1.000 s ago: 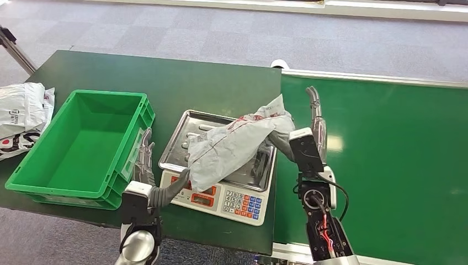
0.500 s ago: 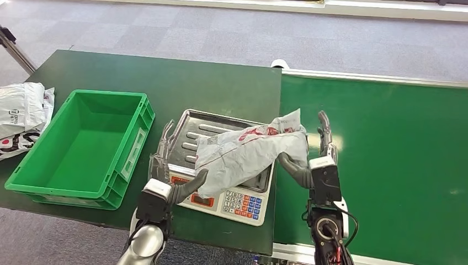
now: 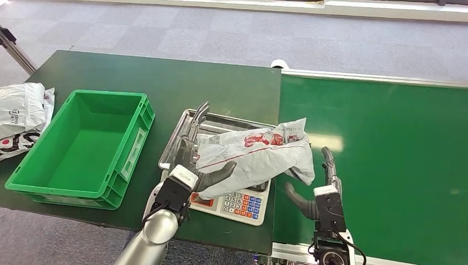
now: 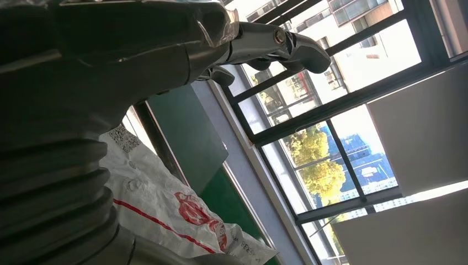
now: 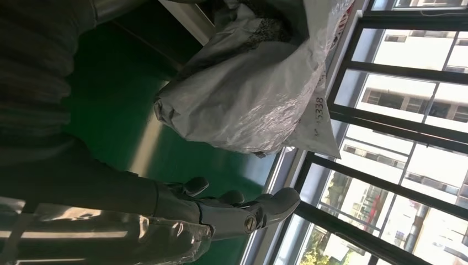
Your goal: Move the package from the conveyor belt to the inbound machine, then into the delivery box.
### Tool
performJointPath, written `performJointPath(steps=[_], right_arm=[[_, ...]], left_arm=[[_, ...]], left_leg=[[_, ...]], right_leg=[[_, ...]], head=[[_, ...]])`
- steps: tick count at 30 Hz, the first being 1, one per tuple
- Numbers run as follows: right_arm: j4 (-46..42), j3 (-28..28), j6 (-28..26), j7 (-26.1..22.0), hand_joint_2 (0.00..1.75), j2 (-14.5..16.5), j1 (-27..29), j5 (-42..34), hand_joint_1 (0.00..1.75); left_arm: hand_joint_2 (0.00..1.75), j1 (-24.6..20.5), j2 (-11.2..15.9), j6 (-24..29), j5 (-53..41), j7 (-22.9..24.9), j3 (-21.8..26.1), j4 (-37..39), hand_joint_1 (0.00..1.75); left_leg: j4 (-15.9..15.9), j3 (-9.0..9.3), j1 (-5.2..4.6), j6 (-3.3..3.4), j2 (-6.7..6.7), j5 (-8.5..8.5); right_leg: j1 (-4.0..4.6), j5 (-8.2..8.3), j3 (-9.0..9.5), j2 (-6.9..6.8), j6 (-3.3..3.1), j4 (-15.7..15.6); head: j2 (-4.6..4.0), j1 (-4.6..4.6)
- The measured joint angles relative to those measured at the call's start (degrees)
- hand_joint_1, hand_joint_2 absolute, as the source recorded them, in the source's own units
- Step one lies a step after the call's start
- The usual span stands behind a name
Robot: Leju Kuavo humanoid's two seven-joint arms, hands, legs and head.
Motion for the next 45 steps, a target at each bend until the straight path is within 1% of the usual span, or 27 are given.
performJointPath(steps=[7, 10, 13, 15, 19, 21, 23, 25, 26, 27, 30, 36, 37, 38, 40, 41, 42, 45], right_arm=[[-0.1, -0.6, 0.4, 0.4, 1.75, -0.3, 0.6, 0.5, 0.00], [-0.6, -0.8, 1.6, -0.2, 1.75, -0.3, 0.9, -0.6, 0.00], [-2.3, -1.0, 6.4, -2.8, 1.75, -0.5, 1.4, -4.4, 0.00], [-4.0, -1.1, 9.0, -4.2, 1.75, -0.7, 2.0, -5.4, 0.00], [-7.1, -1.8, 10.8, -5.5, 1.75, -0.9, 2.8, -6.1, 0.00], [-8.4, -2.2, 12.2, -6.8, 1.75, -1.0, 3.3, -7.8, 0.00], [-10.2, -2.9, 15.0, -9.8, 1.75, -1.0, 3.9, -12.0, 0.00], [-12.8, -4.0, 18.0, -13.3, 1.75, -1.0, 4.6, -16.6, 0.00], [-14.3, -4.5, 18.8, -14.5, 1.75, -1.0, 4.9, -17.6, 0.00], [-15.9, -5.0, 18.7, -15.2, 1.75, -0.9, 5.4, -17.6, 0.00], [-21.0, -6.0, 16.4, -16.3, 1.75, -0.8, 6.9, -14.7, 0.00], [-28.8, -7.0, 13.3, -17.6, 1.75, -0.4, 9.8, -13.3, 0.00], [-29.3, -7.1, 13.2, -17.6, 1.75, -0.3, 9.9, -13.3, 0.00], [-29.6, -7.3, 13.2, -17.6, 1.75, -0.2, 10.0, -13.3, 0.00], [-29.8, -7.6, 13.2, -17.6, 1.75, 0.0, 10.0, -13.3, 0.00], [-29.9, -7.7, 13.2, -17.6, 1.75, 0.1, 10.0, -13.3, 0.00], [-29.8, -7.8, 13.2, -17.6, 1.75, 0.2, 10.0, -13.3, 0.00], [-29.8, -7.8, 13.4, -17.6, 1.75, 0.4, 9.8, -13.2, 0.00]], left_arm=[[1.75, -0.2, 0.0, -0.6, -0.2, 0.4, -0.3, -0.5, 0.00], [1.75, -0.3, 0.0, -1.0, -0.4, 0.8, -0.3, -0.7, 0.00], [1.75, -0.5, 0.0, -2.4, -1.1, 1.2, -0.3, -0.8, 0.00], [1.75, -0.7, 0.0, -3.3, -1.8, 1.5, -0.3, -0.7, 0.00], [1.75, -1.1, 0.0, -4.1, -2.5, 1.7, -0.4, -0.6, 0.00], [1.75, -1.3, 0.0, -4.6, -3.0, 1.9, -0.4, -0.5, 0.00], [1.75, -1.6, 0.0, -5.4, -4.5, 2.9, -0.6, -0.1, 0.00], [1.75, -2.0, 0.1, -5.9, -7.2, 4.8, -1.0, 0.6, 0.00], [1.75, -2.3, 0.1, -6.1, -8.9, 6.0, -1.3, 1.1, 0.00], [1.75, -2.5, 0.1, -6.2, -10.7, 7.1, -1.6, 1.7, 0.00], [1.75, -3.2, 0.3, -7.1, -15.4, 9.8, -2.8, 3.9, 0.00], [1.75, -4.1, 0.2, -9.4, -20.2, 12.1, -5.2, 9.5, 0.00], [1.75, -4.3, 0.2, -9.7, -20.6, 12.3, -5.6, 10.5, 0.06], [1.75, -4.6, 0.2, -9.9, -21.0, 12.5, -5.9, 11.4, 0.19], [1.75, -5.1, 0.0, -10.1, -21.7, 12.7, -6.5, 13.3, 1.03], [1.75, -5.4, 0.0, -10.1, -22.1, 12.9, -6.8, 14.1, 1.40], [1.75, -5.6, 0.0, -10.0, -22.6, 13.2, -7.0, 14.9, 1.69], [1.75, -6.3, 0.0, -9.3, -24.5, 14.1, -7.7, 17.2, 1.71]], left_leg=[[0.0, 0.00, 0.00, 0.00, 0.00, 0.00], [0.0, 0.01, 0.00, 0.00, 0.00, 0.00], [0.0, 0.01, 0.00, 0.00, 0.00, 0.01], [0.0, 0.00, 0.00, 0.00, 0.00, 0.01], [0.0, 0.00, 0.00, 0.00, 0.01, 0.00], [0.0, 0.00, 0.00, 0.00, 0.00, 0.00], [0.0, 0.00, 0.00, 0.00, 0.00, 0.00], [0.0, 0.00, 0.00, 0.00, -0.01, 0.00], [0.0, 0.00, 0.00, 0.00, -0.01, 0.00], [0.0, 0.00, 0.00, 0.00, 0.00, 0.00], [0.0, 0.00, 0.00, 0.00, 0.00, 0.00], [0.0, 0.00, 0.00, 0.00, 0.02, -0.01], [0.0, 0.00, 0.00, 0.00, 0.02, 0.00], [0.0, 0.00, 0.00, 0.00, 0.02, 0.00], [0.0, 0.01, 0.00, 0.00, 0.02, 0.00], [0.0, 0.01, 0.00, 0.00, 0.02, 0.00], [0.0, 0.01, 0.00, 0.00, 0.02, 0.00], [0.0, 0.01, 0.00, 0.00, 0.01, 0.01]], right_leg=[[0.00, 0.00, 0.00, 0.00, 0.00, 0.0], [0.00, 0.00, 0.00, 0.00, 0.00, 0.0], [0.00, 0.00, -0.01, 0.00, 0.00, 0.0], [0.00, 0.00, -0.01, 0.00, 0.00, 0.0], [0.00, 0.00, -0.01, 0.01, 0.00, 0.0], [0.00, 0.00, -0.01, 0.00, 0.00, 0.0], [-0.01, 0.00, -0.02, 0.00, 0.00, 0.0], [-0.01, 0.00, -0.01, 0.00, 0.00, 0.0], [-0.01, 0.00, -0.01, 0.00, 0.00, 0.0], [-0.01, 0.00, -0.01, 0.00, 0.00, 0.0], [-0.01, 0.00, -0.02, 0.00, 0.00, 0.0], [-0.01, 0.00, -0.03, 0.02, 0.00, 0.0], [-0.01, 0.00, -0.03, 0.02, 0.00, 0.0], [-0.01, 0.00, -0.02, 0.02, 0.00, 0.0], [-0.01, 0.00, -0.01, 0.02, 0.00, 0.0], [-0.01, 0.01, 0.00, 0.02, 0.00, 0.0], [-0.01, 0.01, 0.01, 0.02, 0.00, 0.0], [-0.01, 0.02, 0.01, 0.02, 0.01, 0.0]], head=[[0.00, -0.01], [0.00, -0.01], [0.00, -0.01], [0.00, -0.01], [0.00, 0.00], [0.00, 0.01], [0.00, 0.00], [0.00, 0.00], [0.00, -0.01], [0.00, 0.00], [0.00, -0.01], [0.00, -0.01], [0.00, -0.01], [0.00, -0.01], [0.00, 0.00], [0.00, -0.01], [0.00, -0.01], [0.00, -0.01]])
